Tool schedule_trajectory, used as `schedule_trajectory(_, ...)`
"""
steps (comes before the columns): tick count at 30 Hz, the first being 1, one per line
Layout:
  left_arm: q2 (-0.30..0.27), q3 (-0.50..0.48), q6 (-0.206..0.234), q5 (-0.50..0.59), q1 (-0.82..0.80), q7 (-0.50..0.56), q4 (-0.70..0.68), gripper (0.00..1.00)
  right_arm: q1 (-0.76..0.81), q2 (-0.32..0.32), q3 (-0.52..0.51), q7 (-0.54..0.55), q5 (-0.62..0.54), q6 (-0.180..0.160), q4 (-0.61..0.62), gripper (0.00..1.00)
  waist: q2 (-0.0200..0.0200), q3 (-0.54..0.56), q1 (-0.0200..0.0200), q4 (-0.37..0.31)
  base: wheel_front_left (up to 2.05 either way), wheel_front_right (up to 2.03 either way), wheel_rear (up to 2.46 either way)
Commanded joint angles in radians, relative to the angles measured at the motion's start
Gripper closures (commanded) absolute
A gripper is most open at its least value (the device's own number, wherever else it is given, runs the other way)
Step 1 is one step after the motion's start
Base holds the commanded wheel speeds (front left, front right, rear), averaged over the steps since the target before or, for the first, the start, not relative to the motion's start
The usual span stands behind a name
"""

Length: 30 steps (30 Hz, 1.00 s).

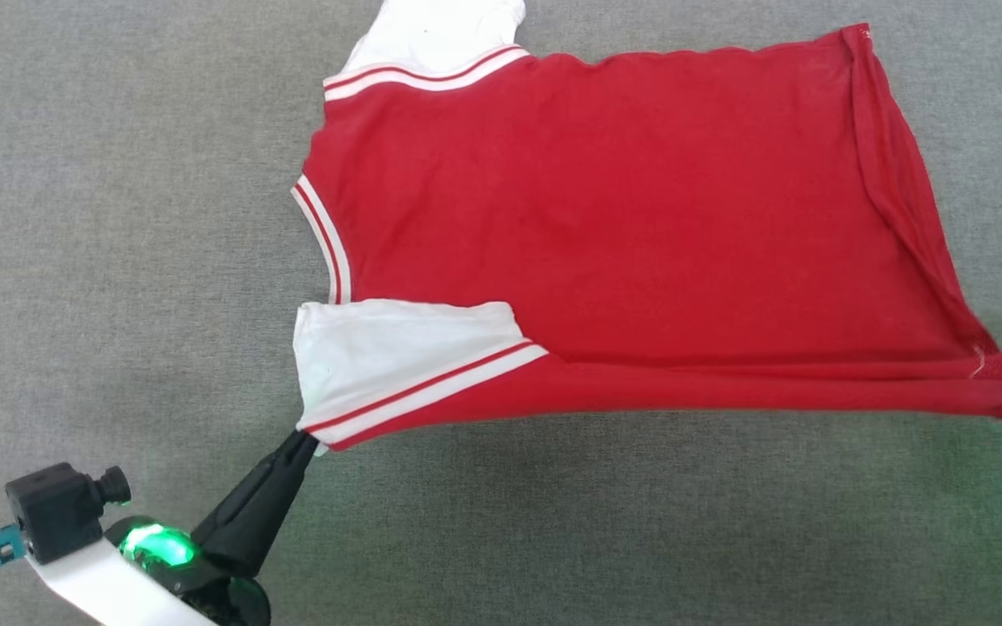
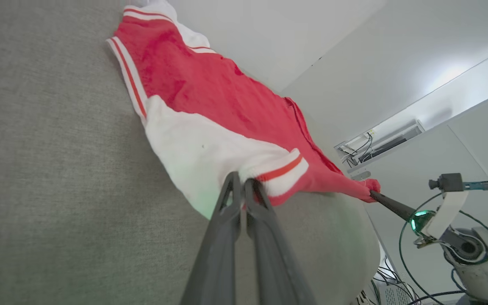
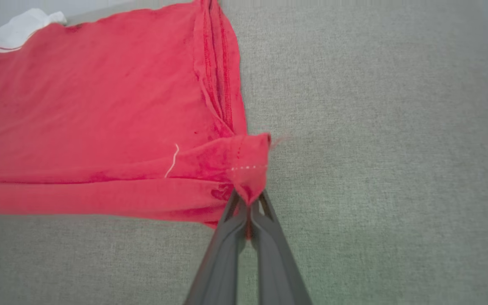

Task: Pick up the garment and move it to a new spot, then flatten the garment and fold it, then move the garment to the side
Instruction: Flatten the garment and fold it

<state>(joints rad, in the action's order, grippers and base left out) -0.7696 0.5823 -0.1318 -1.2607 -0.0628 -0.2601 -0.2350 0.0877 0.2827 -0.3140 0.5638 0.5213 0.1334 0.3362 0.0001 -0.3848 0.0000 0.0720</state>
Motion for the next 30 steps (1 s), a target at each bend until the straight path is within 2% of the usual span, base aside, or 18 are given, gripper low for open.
schedule_trajectory(1,0.003,-0.009,0.003,0.007,-0.004,-0.007,-0.01,1.0,-0.003,-0.008,-0.009,0.004,-0.001,-0.005,0.015,1.0,-0.0001,-0.001,0.0,0.002,0.0,0.0,0.0)
schedule_trajectory(7,0.017,0.02,0.003,0.013,-0.162,-0.007,-0.001,1.0,-0.111,-0.002,0.007,0.02,-0.017,-0.004,0.013,1.0,-0.0001,-0.008,0.0,0.004,0.0,0.0,0.0)
schedule_trajectory(15,0.059,0.08,0.003,-0.07,-0.445,-0.007,0.128,1.0,-0.356,0.036,0.085,0.005,-0.033,-0.004,-0.171,1.0,-0.0001,-0.058,0.0,-0.003,0.0,0.0,0.0)
schedule_trajectory(22,0.095,0.133,0.003,-0.08,-0.531,-0.007,0.278,1.0,-0.475,0.05,0.153,-0.05,-0.045,-0.004,-0.335,1.0,-0.0001,-0.119,0.0,-0.001,0.0,0.0,0.0)
schedule_trajectory(26,0.111,0.165,0.003,-0.04,-0.555,-0.007,0.361,0.99,-0.499,0.058,0.188,-0.079,-0.05,-0.004,-0.4,1.0,-0.0001,-0.138,0.0,0.011,0.0,0.0,0.0)
schedule_trajectory(27,0.113,0.173,0.003,-0.032,-0.559,-0.007,0.371,0.89,-0.498,0.059,0.193,-0.085,-0.049,-0.004,-0.409,1.0,-0.0001,-0.138,0.0,0.013,0.0,0.0,0.0)
schedule_trajectory(29,0.103,0.194,0.003,-0.004,-0.571,-0.007,0.388,0.42,-0.495,0.066,0.205,-0.095,-0.052,-0.004,-0.425,1.0,-0.0001,-0.132,0.0,0.018,0.0,0.0,0.0)
schedule_trajectory(30,0.094,0.203,0.003,0.01,-0.578,-0.007,0.394,0.0,-0.494,0.069,0.207,-0.106,-0.057,-0.003,-0.429,0.43,-0.0001,-0.126,0.0,0.019,0.0,0.0,0.0)
